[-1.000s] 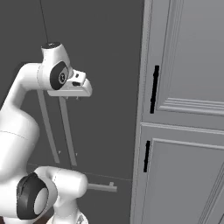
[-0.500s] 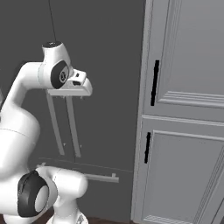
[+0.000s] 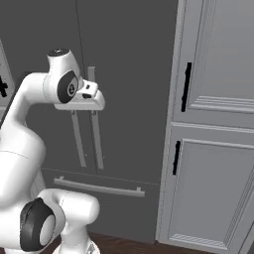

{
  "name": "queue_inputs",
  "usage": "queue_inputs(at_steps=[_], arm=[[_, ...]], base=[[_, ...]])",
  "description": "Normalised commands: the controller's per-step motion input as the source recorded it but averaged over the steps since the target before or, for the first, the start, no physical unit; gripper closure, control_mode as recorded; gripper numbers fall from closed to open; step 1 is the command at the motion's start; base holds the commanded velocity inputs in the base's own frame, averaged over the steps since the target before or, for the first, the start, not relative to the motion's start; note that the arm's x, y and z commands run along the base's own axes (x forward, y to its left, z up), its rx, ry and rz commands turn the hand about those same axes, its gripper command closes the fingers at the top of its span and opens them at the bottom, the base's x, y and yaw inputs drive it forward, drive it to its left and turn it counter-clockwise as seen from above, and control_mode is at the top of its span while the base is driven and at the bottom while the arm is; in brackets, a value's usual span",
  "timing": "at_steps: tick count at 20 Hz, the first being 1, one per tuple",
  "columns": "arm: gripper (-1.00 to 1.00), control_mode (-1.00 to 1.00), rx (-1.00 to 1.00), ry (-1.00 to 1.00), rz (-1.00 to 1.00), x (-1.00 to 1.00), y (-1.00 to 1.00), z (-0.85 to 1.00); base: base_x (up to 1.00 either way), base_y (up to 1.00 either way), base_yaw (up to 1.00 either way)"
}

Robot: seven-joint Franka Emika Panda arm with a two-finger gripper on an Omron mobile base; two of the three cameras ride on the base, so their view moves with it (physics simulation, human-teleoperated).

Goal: Take the strawberry from the fridge and place it on top of the pancake, located on the dining counter.

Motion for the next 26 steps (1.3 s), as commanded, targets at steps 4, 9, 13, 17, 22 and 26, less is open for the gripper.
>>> queue_inputs(at_steps=[4,9,13,17,22,26], arm=[[-1.00,1.00,0.00,0.00,0.00,0.00,0.00,0.00],[-1.00,1.00,0.00,0.00,0.00,0.00,0.00,0.00],[-1.00,1.00,0.00,0.00,0.00,0.00,0.00,0.00],[-1.00,1.00,0.00,0.00,0.00,0.00,0.00,0.00],[-1.00,1.00,0.00,0.00,0.00,0.00,0.00,0.00],[-1.00,-1.00,0.07,-0.21,0.00,0.18,-0.41,-0.10]], base=[[0.00,0.39,0.00],[-0.23,0.35,0.00],[-0.63,0.19,0.00],[-0.59,0.00,0.00],[-0.07,-0.03,0.00],[0.02,-0.04,0.02]])
